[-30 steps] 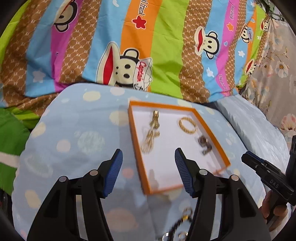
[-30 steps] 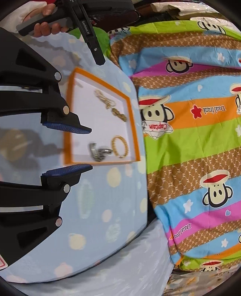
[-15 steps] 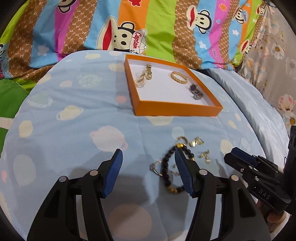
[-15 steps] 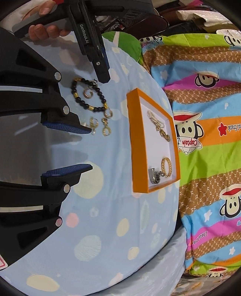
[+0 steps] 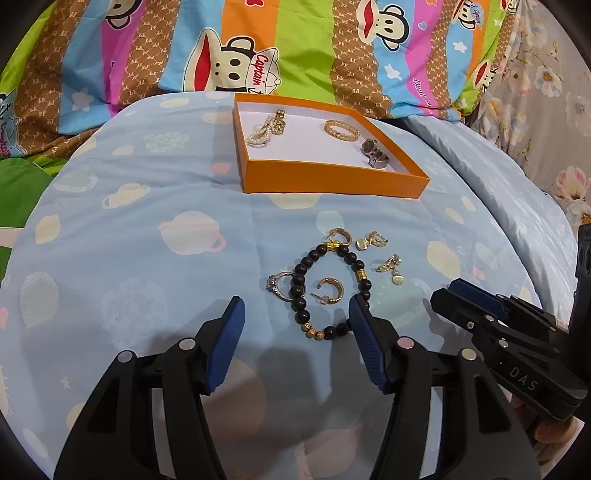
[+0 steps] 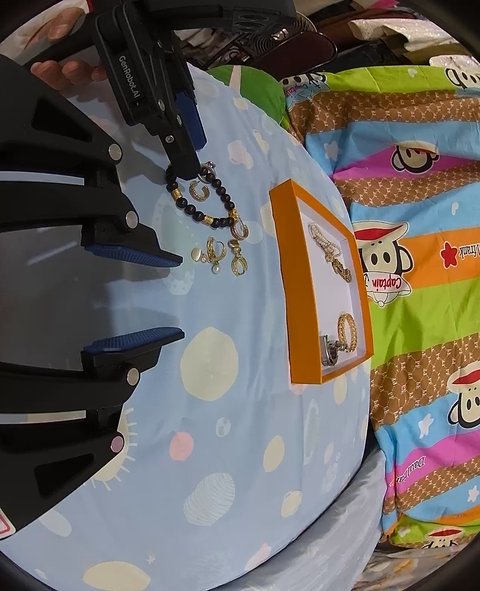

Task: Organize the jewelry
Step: 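Grasp a gold earring with the right tool while the left tool grasps the black bead bracelet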

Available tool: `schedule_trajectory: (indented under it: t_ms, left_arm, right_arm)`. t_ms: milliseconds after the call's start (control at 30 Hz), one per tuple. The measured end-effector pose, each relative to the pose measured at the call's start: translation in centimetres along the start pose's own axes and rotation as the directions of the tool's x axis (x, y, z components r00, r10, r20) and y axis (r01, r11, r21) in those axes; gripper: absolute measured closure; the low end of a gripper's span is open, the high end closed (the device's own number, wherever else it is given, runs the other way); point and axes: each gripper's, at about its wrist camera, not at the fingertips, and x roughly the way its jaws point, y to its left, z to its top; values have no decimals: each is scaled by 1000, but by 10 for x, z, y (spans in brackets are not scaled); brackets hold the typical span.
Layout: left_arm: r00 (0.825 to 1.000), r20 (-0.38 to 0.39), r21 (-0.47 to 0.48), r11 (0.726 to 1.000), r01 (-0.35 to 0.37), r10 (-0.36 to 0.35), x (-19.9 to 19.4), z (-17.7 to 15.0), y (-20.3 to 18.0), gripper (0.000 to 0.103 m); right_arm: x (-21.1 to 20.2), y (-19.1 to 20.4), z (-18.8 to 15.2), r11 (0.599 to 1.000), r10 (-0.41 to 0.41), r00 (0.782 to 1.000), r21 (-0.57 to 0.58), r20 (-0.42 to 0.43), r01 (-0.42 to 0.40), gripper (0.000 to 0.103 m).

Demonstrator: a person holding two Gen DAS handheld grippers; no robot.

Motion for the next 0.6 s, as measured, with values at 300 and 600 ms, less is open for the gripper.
schedule_trajectory:
  t_ms: [300,600]
  left_arm:
    - [998,9,34,998,-55,55,2,-1,-8,47]
    - [997,16,51,996,-75,75,2,-2,-11,47]
  right_arm:
    - [2,2,-1,1000,-7,1000,-3,-11,7,68]
    - [5,4,-1,1000,-13,1000,-16,-22,12,63]
